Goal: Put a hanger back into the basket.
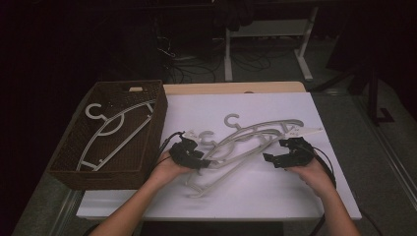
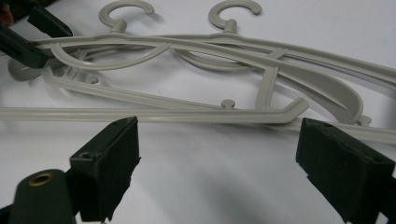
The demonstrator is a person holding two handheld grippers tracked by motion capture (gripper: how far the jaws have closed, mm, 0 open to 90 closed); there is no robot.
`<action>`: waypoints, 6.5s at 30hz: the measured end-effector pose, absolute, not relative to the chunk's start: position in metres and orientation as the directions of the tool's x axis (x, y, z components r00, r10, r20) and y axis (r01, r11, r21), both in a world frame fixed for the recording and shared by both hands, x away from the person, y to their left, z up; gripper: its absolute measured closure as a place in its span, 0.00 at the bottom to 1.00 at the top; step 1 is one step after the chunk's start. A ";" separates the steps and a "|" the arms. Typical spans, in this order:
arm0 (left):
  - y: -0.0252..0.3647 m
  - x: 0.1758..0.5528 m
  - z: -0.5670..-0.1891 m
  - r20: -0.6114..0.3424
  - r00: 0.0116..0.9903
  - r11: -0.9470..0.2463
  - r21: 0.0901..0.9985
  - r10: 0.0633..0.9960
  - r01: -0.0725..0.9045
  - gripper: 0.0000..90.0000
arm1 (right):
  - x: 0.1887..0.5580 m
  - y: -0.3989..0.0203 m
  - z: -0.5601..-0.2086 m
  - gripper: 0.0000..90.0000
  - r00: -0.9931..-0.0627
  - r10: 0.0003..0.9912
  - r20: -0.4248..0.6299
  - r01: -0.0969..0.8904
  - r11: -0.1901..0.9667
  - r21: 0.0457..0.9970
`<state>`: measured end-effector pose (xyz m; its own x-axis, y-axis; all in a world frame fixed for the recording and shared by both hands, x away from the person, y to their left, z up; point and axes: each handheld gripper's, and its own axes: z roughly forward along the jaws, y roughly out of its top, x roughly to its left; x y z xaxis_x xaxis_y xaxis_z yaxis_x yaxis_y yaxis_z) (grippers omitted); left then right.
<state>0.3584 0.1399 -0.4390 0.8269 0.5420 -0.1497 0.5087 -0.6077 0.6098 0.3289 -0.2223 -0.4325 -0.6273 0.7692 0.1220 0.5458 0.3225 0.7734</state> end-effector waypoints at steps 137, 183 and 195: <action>0.432 0.379 -0.319 -0.144 0.547 -0.244 0.783 0.824 0.573 0.46 | 0.332 -0.221 -0.434 0.02 -0.624 0.767 0.147 0.564 0.312 0.764; 0.134 0.384 -0.350 -0.212 0.860 -0.401 0.816 0.465 0.417 0.01 | 0.366 -0.239 -0.412 0.41 -0.557 0.822 0.118 0.594 0.295 0.748; 0.121 0.395 -0.380 -0.213 0.859 -0.435 0.790 0.466 0.432 0.01 | 0.402 -0.260 -0.435 0.99 -0.450 0.890 0.070 0.663 0.281 0.694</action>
<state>0.3955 0.1208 -0.3804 0.8586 0.4663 -0.2127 0.4319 -0.4349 0.7901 0.4021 -0.2604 -0.4352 -0.4501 0.8902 0.0700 0.6629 0.2806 0.6942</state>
